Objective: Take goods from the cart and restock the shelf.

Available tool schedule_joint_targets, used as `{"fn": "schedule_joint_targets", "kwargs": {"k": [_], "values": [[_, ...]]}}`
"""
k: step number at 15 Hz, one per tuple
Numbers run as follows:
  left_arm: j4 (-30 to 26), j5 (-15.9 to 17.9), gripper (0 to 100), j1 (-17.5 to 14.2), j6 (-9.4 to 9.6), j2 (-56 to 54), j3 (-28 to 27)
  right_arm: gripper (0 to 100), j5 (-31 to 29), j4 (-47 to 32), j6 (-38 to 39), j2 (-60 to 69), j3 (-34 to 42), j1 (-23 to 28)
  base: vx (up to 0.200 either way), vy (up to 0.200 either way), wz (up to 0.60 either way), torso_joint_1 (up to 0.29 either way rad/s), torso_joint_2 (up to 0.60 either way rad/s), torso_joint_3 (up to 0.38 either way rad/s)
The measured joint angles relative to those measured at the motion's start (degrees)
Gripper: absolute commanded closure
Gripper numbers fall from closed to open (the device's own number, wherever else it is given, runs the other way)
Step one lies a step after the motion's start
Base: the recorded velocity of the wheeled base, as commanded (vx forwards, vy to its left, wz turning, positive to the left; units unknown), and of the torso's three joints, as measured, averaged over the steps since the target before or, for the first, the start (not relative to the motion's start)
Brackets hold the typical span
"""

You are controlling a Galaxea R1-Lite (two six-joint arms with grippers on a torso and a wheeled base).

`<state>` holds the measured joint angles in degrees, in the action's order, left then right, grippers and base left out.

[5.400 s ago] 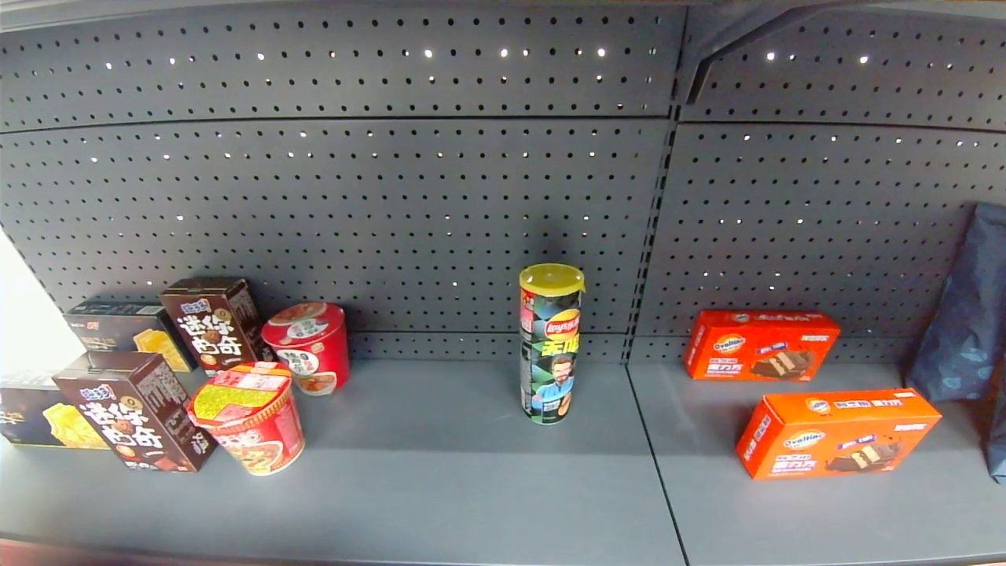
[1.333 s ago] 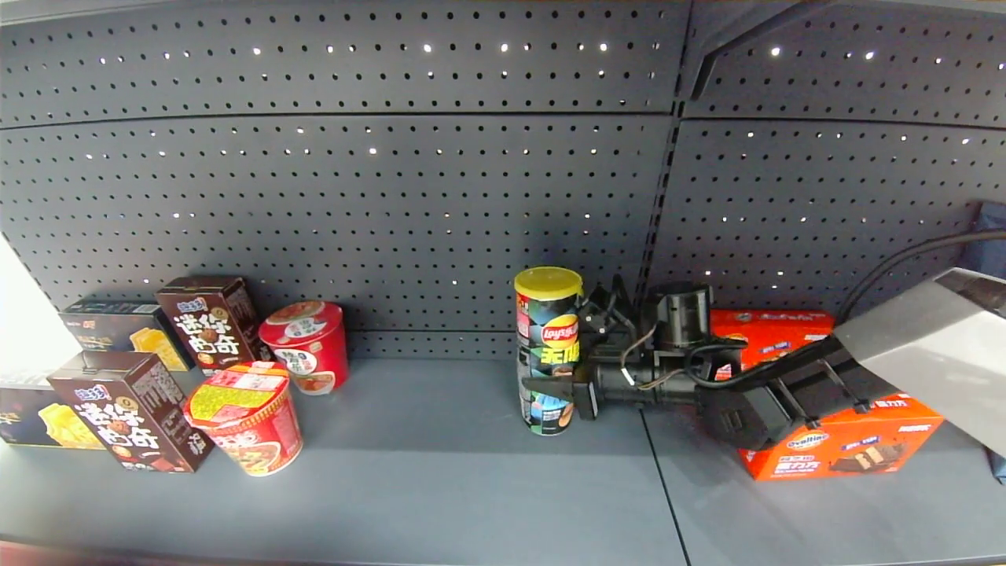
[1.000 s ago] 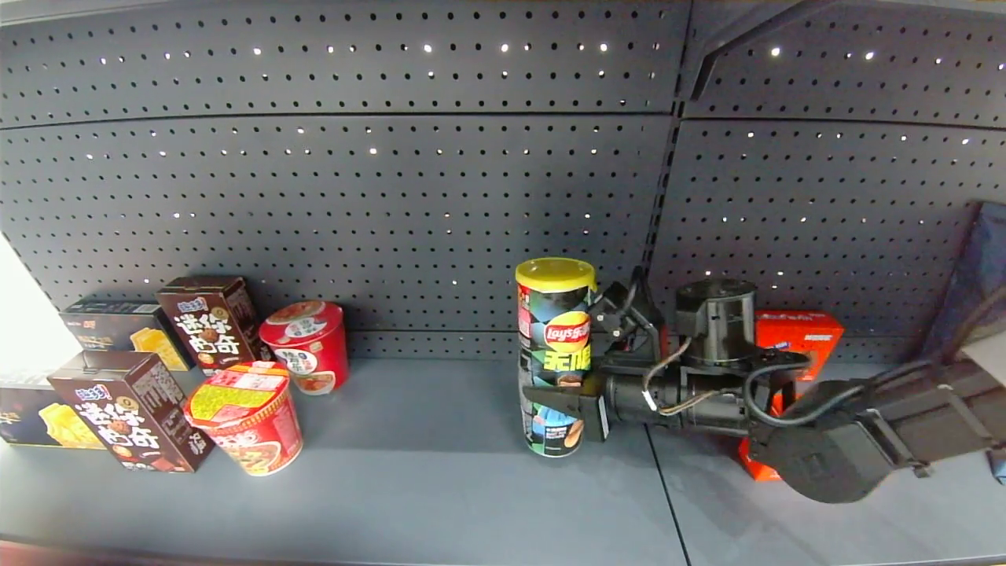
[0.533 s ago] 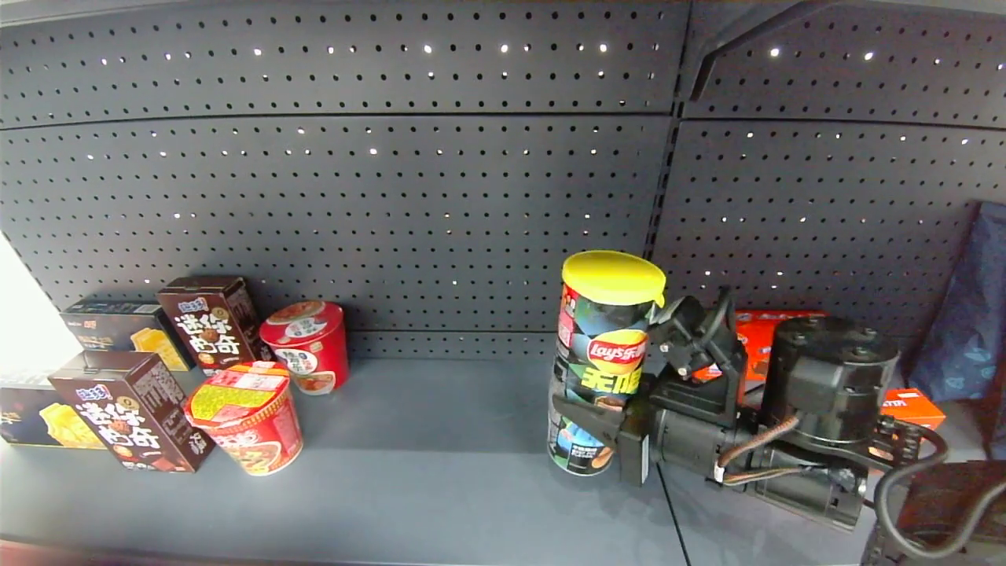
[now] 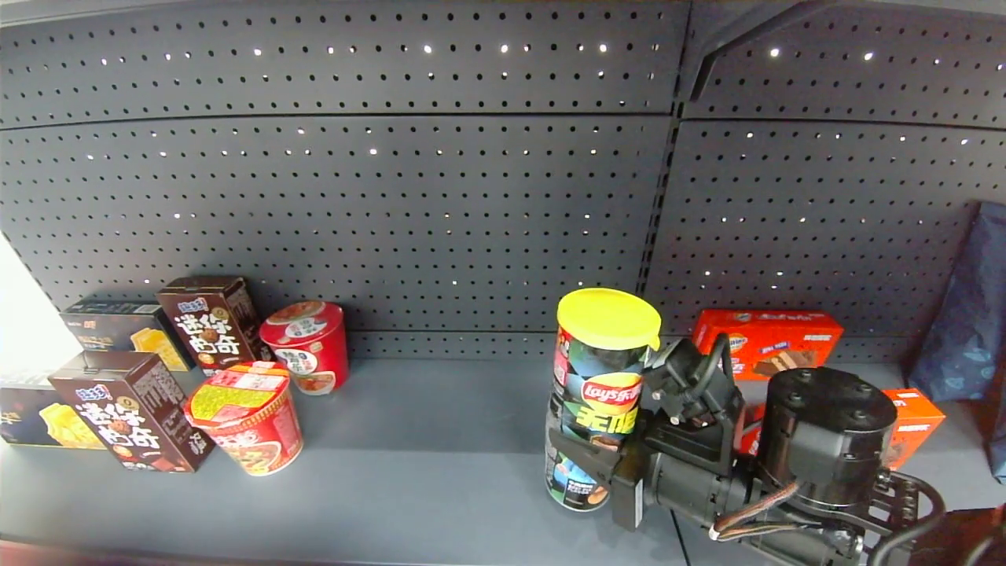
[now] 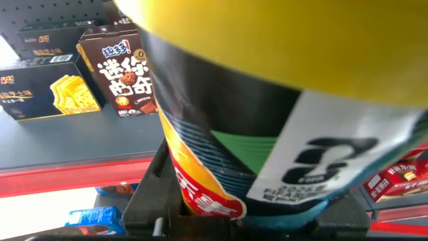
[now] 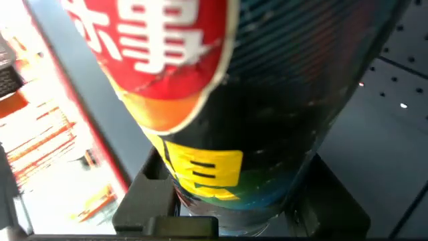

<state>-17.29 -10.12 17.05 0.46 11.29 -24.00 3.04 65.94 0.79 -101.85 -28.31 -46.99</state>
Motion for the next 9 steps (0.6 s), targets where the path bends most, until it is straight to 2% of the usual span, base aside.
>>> {"fn": "schedule_joint_targets", "kwargs": {"k": [9], "values": [[-0.01, 0.02, 100, -0.88, -0.02, -0.22, 0.24, 100, -0.63, 0.40, 1.78, -4.60, 0.23, -0.96, 0.000, 0.000, 0.00, 0.000, 0.00, 0.000]]}}
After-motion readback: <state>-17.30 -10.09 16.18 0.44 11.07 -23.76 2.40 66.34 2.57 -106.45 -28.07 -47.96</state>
